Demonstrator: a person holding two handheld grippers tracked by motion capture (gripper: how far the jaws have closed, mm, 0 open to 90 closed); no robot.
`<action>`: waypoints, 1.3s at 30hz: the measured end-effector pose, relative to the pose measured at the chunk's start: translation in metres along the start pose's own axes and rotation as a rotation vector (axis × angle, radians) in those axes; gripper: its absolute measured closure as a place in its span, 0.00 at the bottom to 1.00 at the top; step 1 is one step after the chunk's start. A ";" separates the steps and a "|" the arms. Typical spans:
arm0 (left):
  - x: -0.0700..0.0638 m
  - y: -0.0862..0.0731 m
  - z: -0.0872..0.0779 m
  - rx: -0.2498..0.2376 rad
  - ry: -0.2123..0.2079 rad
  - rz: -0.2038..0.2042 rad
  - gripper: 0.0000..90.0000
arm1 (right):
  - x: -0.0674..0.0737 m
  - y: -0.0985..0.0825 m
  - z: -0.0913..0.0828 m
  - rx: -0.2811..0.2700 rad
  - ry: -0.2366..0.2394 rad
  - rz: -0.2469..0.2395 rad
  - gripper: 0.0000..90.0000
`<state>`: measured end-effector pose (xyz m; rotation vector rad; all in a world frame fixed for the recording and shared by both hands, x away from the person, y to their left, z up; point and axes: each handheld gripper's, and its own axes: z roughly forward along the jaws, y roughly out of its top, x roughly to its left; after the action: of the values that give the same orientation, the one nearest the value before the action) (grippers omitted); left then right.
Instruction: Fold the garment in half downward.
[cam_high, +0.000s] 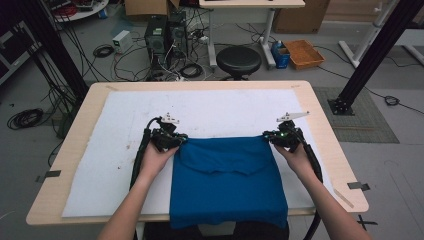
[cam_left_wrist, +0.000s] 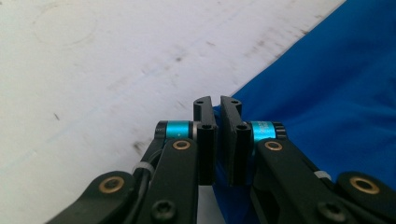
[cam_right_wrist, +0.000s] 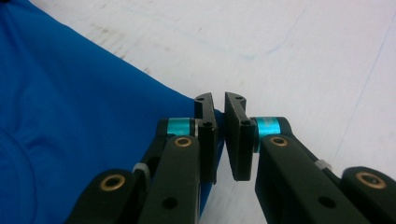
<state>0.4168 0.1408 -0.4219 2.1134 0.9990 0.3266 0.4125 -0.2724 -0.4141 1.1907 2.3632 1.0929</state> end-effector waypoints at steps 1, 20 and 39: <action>0.005 0.004 0.002 0.000 -0.002 -0.006 0.95 | -0.003 0.004 0.003 0.007 -0.006 0.000 0.94; 0.013 0.015 -0.002 -0.036 0.116 -0.012 0.63 | -0.015 0.019 0.017 0.008 -0.130 -0.064 0.73; -0.025 -0.036 -0.014 0.006 0.093 -0.195 0.64 | 0.017 -0.041 -0.021 -0.036 -0.057 0.114 0.70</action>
<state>0.3737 0.1438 -0.4366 2.0018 1.2511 0.3267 0.3675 -0.2853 -0.4287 1.3397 2.2484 1.1164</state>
